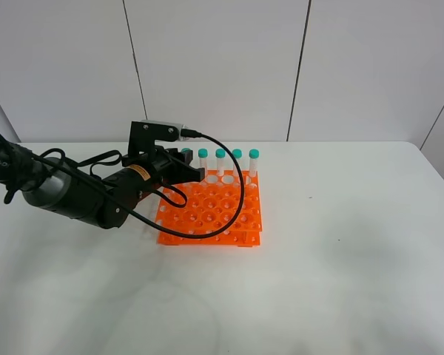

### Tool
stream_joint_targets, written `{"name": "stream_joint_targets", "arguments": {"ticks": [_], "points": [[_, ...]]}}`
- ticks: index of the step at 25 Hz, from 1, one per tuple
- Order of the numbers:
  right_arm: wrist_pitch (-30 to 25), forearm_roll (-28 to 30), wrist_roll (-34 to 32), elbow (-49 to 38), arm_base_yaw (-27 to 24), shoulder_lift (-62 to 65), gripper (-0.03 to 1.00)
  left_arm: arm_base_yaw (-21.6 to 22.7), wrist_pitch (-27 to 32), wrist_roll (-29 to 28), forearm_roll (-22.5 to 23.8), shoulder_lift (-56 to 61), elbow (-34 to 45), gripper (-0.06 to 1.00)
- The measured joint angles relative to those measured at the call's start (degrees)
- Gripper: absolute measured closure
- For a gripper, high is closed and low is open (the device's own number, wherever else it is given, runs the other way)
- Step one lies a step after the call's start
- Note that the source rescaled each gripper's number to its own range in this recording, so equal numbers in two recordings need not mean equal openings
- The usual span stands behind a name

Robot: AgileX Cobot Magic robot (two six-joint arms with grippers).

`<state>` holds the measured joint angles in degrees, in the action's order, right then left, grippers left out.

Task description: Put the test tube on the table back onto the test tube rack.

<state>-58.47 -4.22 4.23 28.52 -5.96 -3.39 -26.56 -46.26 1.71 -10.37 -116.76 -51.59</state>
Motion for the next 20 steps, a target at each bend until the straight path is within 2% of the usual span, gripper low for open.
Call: {"name": "stream_joint_targets", "arguments": {"ticks": [2,5,14,20], "points": [[0.0,0.0,0.0,0.0,0.0,0.0,0.09,0.0,0.0,0.0,0.0,0.0,0.0,0.39],[0.0,0.0,0.0,0.0,0.0,0.0,0.09,0.0,0.0,0.0,0.0,0.0,0.0,0.34],[0.0,0.0,0.0,0.0,0.0,0.0,0.09,0.0,0.1,-0.1,0.0,0.0,0.0,0.32],[0.0,0.0,0.0,0.0,0.0,0.0,0.09,0.0,2.2,-0.1,0.2,5.0,0.0,0.32]]}}
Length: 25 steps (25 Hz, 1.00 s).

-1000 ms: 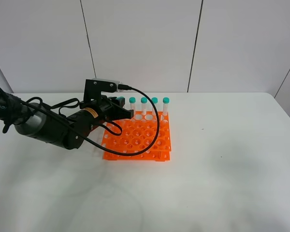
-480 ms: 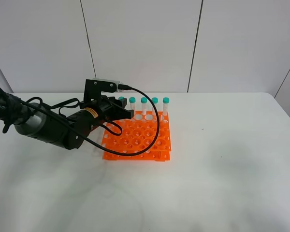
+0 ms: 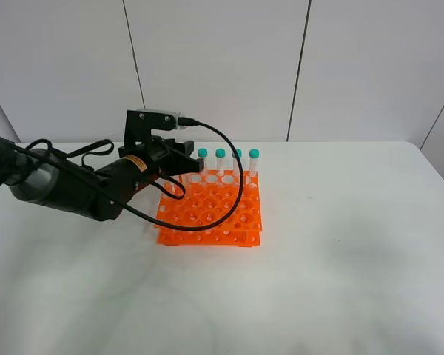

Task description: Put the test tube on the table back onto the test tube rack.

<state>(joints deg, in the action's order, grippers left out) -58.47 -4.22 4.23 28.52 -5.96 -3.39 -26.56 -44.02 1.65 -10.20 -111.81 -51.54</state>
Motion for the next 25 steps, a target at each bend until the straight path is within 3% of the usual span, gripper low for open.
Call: {"name": "stream_joint_targets", "arguments": {"ticks": [4,7,15,19,21,25], "points": [[0.0,0.0,0.0,0.0,0.0,0.0,0.09,0.9,0.7,0.9,0.3,5.0,0.0,0.32],[0.0,0.0,0.0,0.0,0.0,0.0,0.09,3.5,5.8,1.0,1.5,8.1,-0.1,0.32],[0.1,0.0,0.0,0.0,0.0,0.0,0.09,17.6,29.4,-0.9,6.5,14.3,-0.1,0.32],[0.1,0.0,0.0,0.0,0.0,0.0,0.09,24.0,42.0,-1.1,2.6,18.5,-0.1,0.32],[0.1,0.0,0.0,0.0,0.0,0.0,0.09,26.4,48.7,1.1,1.8,20.8,-0.1,0.32],[0.1,0.0,0.0,0.0,0.0,0.0,0.09,29.3,65.9,11.0,-1.1,24.6,-0.4,0.32]]}}
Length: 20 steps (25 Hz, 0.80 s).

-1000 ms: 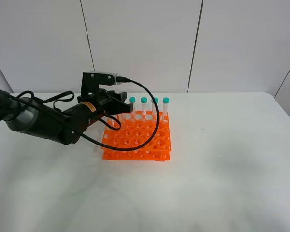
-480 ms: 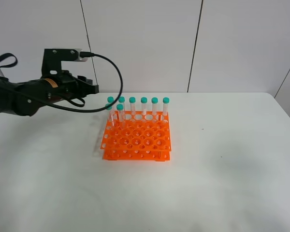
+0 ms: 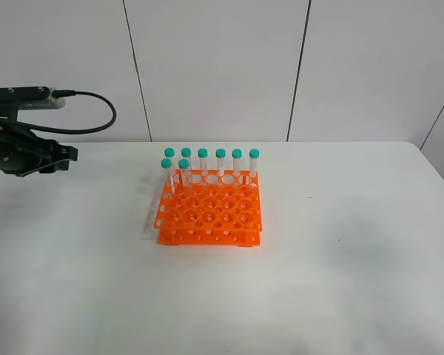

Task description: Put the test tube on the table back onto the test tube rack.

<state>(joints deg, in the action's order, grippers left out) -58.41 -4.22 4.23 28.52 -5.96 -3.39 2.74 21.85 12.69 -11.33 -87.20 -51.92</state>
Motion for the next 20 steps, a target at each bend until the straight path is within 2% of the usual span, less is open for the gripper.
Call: {"name": "stream_joint_targets", "arguments": {"ticks": [2,4,8,12,14,20], "points": [[0.0,0.0,0.0,0.0,0.0,0.0,0.09,1.0,9.9,4.4,-2.4,2.7,0.0,0.32],[0.0,0.0,0.0,0.0,0.0,0.0,0.09,1.3,16.9,6.5,-4.2,6.1,0.0,0.32],[0.0,0.0,0.0,0.0,0.0,0.0,0.09,1.4,27.9,7.6,-6.8,16.3,0.0,0.32],[-0.1,-0.1,0.0,0.0,0.0,0.0,0.09,1.4,38.3,7.6,-7.0,27.4,0.0,0.32],[-0.1,-0.1,0.0,0.0,0.0,0.0,0.09,1.4,41.1,7.7,-7.0,33.0,0.0,0.32],[-0.1,-0.1,0.0,0.0,0.0,0.0,0.09,1.4,44.2,7.4,-5.4,47.9,1.1,0.32]]}}
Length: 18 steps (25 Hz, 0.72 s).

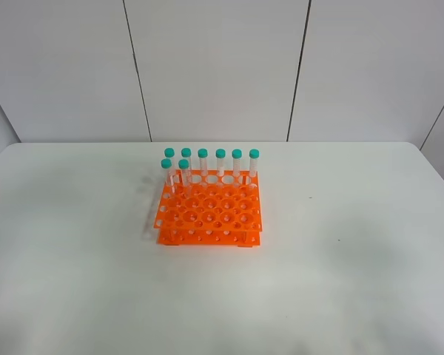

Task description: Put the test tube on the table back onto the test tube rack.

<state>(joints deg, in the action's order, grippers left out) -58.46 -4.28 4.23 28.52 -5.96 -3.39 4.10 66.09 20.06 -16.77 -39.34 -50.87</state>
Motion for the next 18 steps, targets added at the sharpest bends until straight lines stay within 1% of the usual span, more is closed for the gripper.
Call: {"name": "stream_joint_targets", "arguments": {"ticks": [4,7,12,15,18], "points": [[0.0,0.0,0.0,0.0,0.0,0.0,0.09,0.0,0.3,-0.1,1.7,9.4,1.7,0.32],[0.0,0.0,0.0,0.0,0.0,0.0,0.09,0.0,0.3,-0.3,1.8,14.7,4.6,0.32],[0.0,0.0,0.0,0.0,0.0,0.0,0.09,0.0,-3.0,-0.3,1.9,23.2,11.7,0.32],[0.0,0.0,0.0,0.0,0.0,0.0,0.09,0.0,-4.6,-0.5,0.8,28.1,16.6,0.32],[0.0,0.0,0.0,0.0,0.0,0.0,0.09,0.0,-5.3,-1.4,0.5,30.5,20.1,0.32]]}}
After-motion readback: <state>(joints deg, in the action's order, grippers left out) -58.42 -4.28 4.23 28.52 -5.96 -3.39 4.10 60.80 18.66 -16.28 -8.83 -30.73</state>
